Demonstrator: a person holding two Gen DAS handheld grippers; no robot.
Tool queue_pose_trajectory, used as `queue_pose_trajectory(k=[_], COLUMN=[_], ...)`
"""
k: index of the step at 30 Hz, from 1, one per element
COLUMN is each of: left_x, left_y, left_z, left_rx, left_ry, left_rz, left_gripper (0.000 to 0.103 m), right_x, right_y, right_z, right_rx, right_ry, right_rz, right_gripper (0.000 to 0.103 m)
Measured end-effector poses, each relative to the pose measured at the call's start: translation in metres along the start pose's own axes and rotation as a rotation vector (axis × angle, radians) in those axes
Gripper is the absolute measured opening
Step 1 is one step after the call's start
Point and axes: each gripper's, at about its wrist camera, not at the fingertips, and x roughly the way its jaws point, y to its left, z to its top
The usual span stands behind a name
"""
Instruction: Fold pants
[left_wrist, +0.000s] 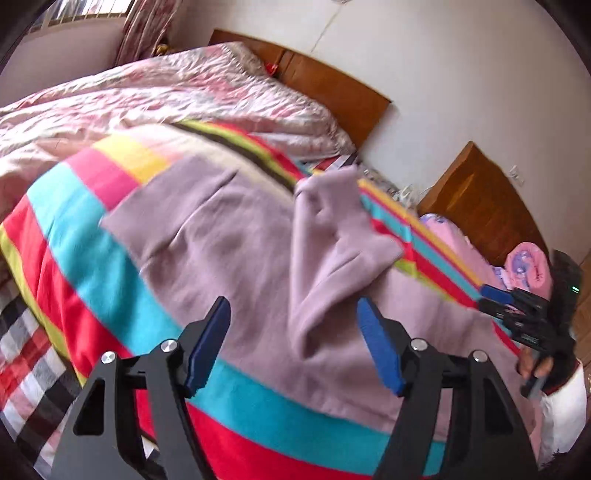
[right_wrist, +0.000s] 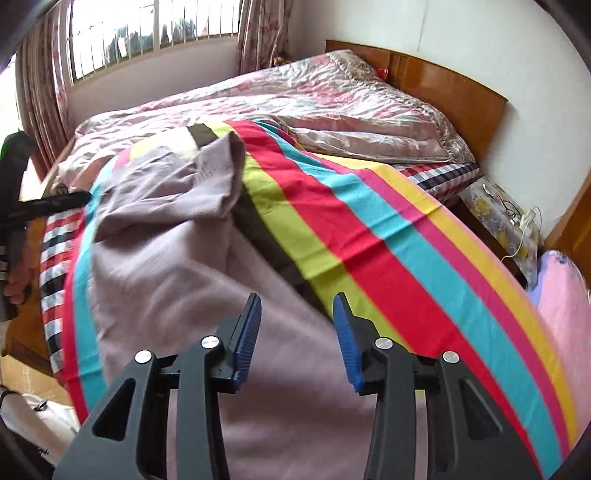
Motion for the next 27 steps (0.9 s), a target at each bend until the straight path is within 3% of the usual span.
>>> queue_pose_trajectory(k=[3,5,11,14,15,16,17,18,21,24,25,27], left_x=[0.009,0.028,0.094,0.122,0.128,0.132,0.13,0.118,0.073,-0.004,-0.016,-0.033], left_y=[-0.023,-0.044,-0.116,-0.12,-0.115,-0.108,-0.104,-0.096,-0.073,-0.009,0.006,0.038], left_z=[0.025,0.038,0.028,0.022,0.022,0.026,0.028,0.035,0.055,0.057,0.053,0.039], left_rx=[0.086,0.162,0.484,0.545,0.534,0.514,0.494,0.441,0.279,-0.018,-0.066,-0.116], left_ry=[0.002,0.044,0.227,0.3,0.301,0.296,0.284,0.237,0.071,-0.137,-0.164,-0.171], left_rz=[-0.008,0.014,0.135,0.187,0.197,0.193,0.178,0.124,-0.027,-0.236,-0.253,-0.199], left_gripper=[0.074,0.074,0.075,0.071,0.046,0.031,0.017,0.012,0.011,0.011,0.011,0.011], right_x=[0.028,0.04,0.048,0.042,0.039,0.037,0.035,0.033,0.031,0.032,0.035,0.044], right_y=[-0.001,0.004,0.004,-0.005,-0.008,-0.009,-0.011,-0.012,-0.015,-0.017,-0.016,-0.013], right_z=[0.016,0.02,0.02,0.013,0.01,0.007,0.005,0.003,0.002,0.007,0.01,0.015], right_rx=[0.009,0.023,0.12,0.15,0.158,0.162,0.165,0.164,0.149,0.121,0.103,0.076], right_ry=[0.023,0.028,-0.009,-0.011,-0.01,-0.01,-0.011,-0.012,-0.012,-0.007,-0.001,0.019], right_rz=[0.022,0.041,0.056,0.044,0.037,0.033,0.034,0.036,0.043,0.066,0.062,0.075], right_gripper=[0.04,0.04,0.04,0.04,0.04,0.04,0.04,0.04,0.04,0.04,0.04,0.04])
